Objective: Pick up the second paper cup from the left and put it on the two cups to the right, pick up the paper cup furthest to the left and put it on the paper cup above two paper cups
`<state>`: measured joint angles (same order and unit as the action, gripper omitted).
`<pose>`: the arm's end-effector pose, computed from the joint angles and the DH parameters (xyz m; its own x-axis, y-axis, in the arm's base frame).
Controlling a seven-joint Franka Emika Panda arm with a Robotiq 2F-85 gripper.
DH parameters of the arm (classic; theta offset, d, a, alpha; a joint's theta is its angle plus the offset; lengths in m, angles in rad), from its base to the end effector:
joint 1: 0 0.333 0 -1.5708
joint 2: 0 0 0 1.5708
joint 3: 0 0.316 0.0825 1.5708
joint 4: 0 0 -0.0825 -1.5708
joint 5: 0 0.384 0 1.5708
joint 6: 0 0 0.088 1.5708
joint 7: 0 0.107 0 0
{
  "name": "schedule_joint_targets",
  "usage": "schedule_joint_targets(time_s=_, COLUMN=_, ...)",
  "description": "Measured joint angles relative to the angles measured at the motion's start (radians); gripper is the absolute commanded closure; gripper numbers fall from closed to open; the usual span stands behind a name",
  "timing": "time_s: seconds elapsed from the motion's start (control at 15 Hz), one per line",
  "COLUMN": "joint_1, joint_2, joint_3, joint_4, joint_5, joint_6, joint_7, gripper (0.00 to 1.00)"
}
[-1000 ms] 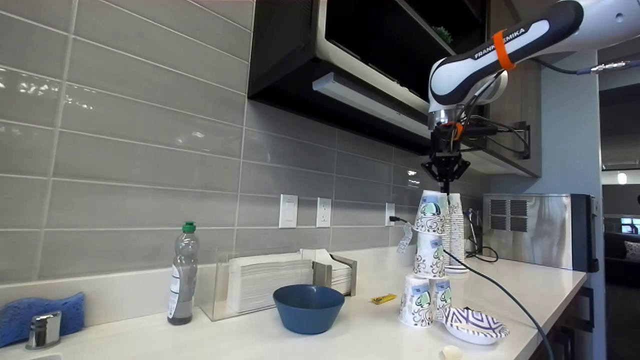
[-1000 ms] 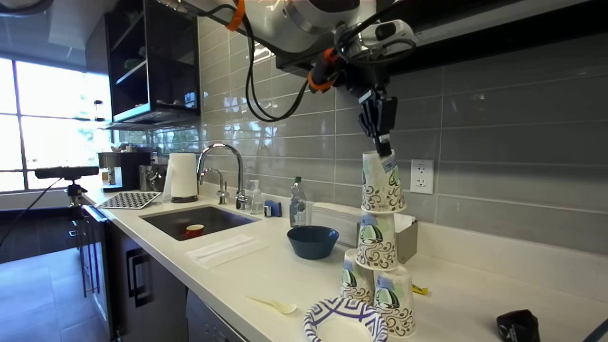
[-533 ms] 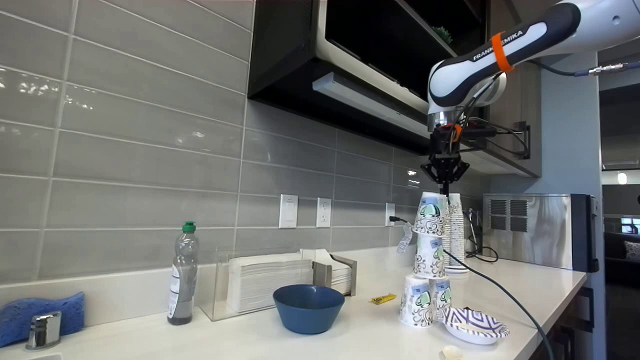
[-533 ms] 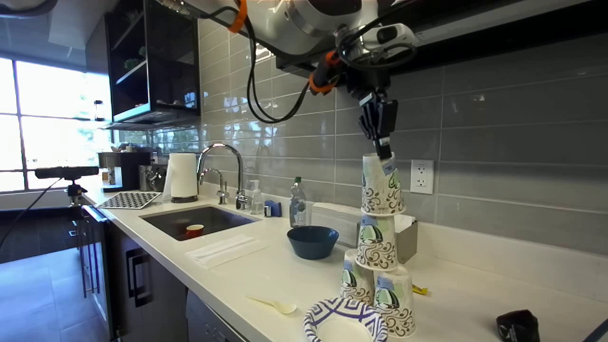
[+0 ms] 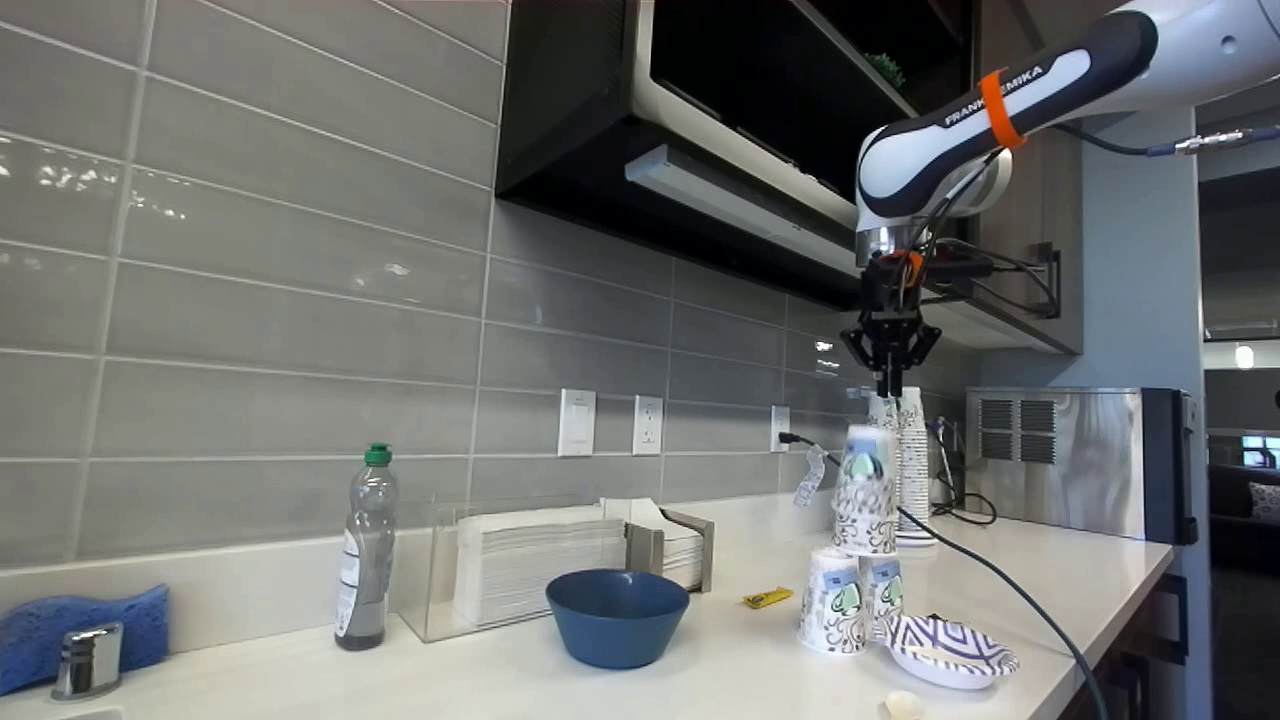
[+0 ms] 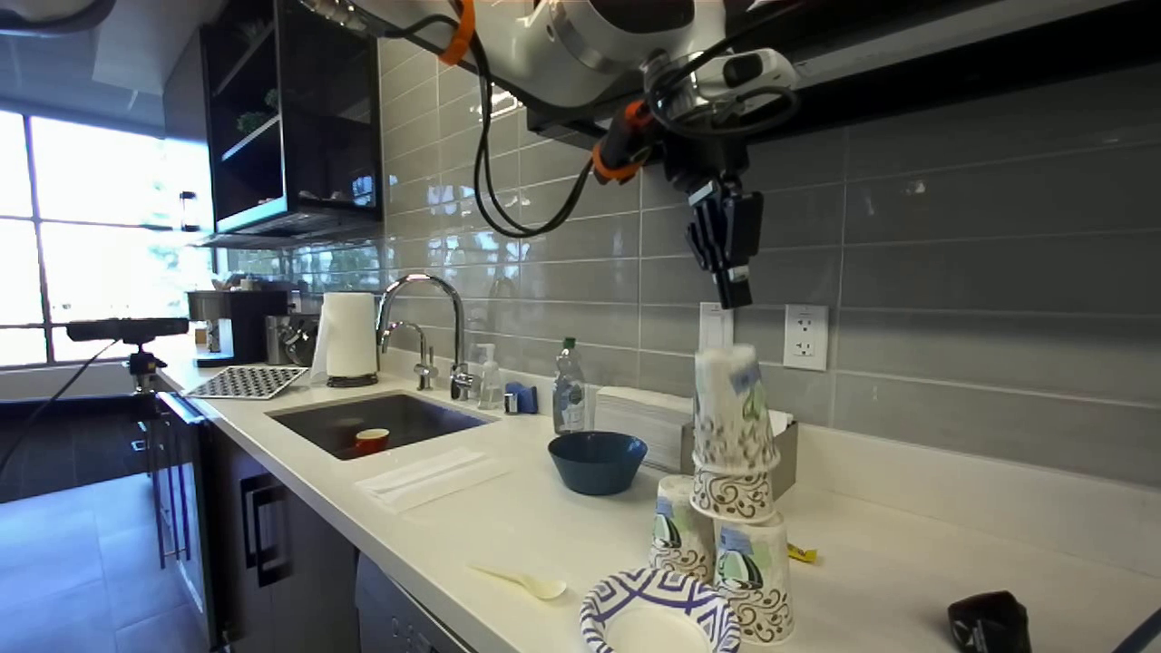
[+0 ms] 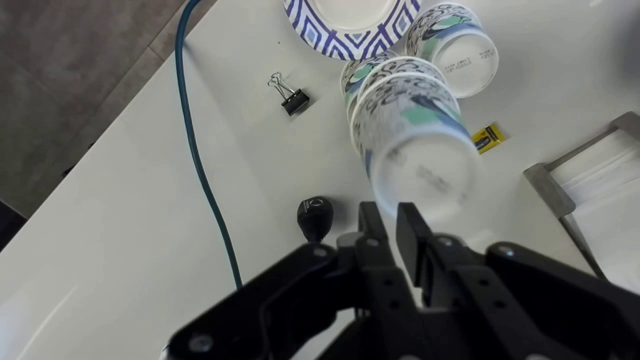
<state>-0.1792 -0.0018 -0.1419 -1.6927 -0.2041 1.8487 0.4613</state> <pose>0.5424 -0.1973 0.5948 0.7270 -0.6487 0.2251 -0.6808 -0.7238 0.1125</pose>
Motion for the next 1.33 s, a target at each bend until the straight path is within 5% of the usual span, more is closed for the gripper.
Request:
schedule_joint_targets(time_s=0.47, joint_1=0.0, joint_2=0.0, joint_3=-0.003, joint_4=0.0, joint_5=0.016, joint_6=0.0, joint_7=-0.013, gripper=0.03)
schedule_joint_targets(time_s=1.33, joint_1=0.002, joint_2=-0.067, joint_3=-0.003, joint_4=-0.011, joint_5=0.148, joint_6=0.031, joint_7=-0.109, gripper=0.0)
